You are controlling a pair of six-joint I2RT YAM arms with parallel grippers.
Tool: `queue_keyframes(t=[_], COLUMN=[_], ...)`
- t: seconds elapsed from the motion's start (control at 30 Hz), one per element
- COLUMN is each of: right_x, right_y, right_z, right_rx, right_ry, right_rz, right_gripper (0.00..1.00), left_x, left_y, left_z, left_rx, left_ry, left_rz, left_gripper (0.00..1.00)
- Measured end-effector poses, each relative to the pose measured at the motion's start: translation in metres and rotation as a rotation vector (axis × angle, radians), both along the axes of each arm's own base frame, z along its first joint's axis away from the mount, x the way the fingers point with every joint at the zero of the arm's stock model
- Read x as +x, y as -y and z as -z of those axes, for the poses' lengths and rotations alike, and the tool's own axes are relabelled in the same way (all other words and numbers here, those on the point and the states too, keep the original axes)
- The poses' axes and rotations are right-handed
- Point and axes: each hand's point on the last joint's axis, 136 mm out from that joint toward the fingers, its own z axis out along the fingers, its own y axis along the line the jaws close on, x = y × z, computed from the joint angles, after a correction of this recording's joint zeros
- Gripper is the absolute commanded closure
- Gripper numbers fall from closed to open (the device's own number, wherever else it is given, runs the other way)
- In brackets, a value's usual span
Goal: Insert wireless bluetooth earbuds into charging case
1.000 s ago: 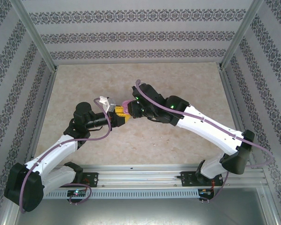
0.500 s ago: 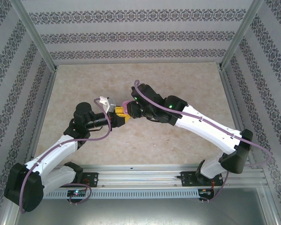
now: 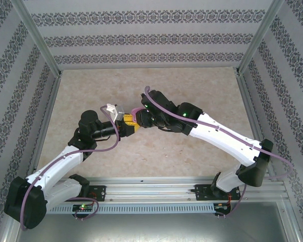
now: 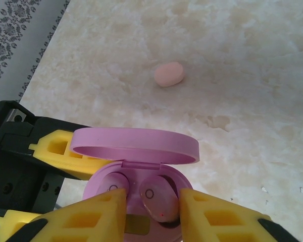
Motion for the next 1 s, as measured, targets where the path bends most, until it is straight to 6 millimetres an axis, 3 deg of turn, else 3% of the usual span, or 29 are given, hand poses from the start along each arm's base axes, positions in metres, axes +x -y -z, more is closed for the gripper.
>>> queue_keyframes(t=[0.43,0.67,0.8,1.0], right_x=[0.002,0.016,0.027,0.043], right_y=[0.031,0.042,0.045,0.033], right_z=[-0.046,-0.035,-0.039,-0.035], right_rx=[0.113,0.206,0.259,0.326], right_ry=[0.052,-0.034,-0.058,-0.104], right_rz=[0.040,0.067,0.065,0.039], right_gripper=[0.63,0.61,0.60,0.59], left_x=[-0.001,-0.003,-0.003,-0.007], left_y=[0.000,-0.001,0.000,0.001], left_z=[-0.002,-0.004,-0.004,-0.004], left_rx=[-0.003,-0.005,-0.007,-0.011], left_ry=[0.007,0.011,0.009,0.003], left_rz=[0.000,0.004,0.010,0.030], left_gripper=[0.81,0.81,0.81,0.80])
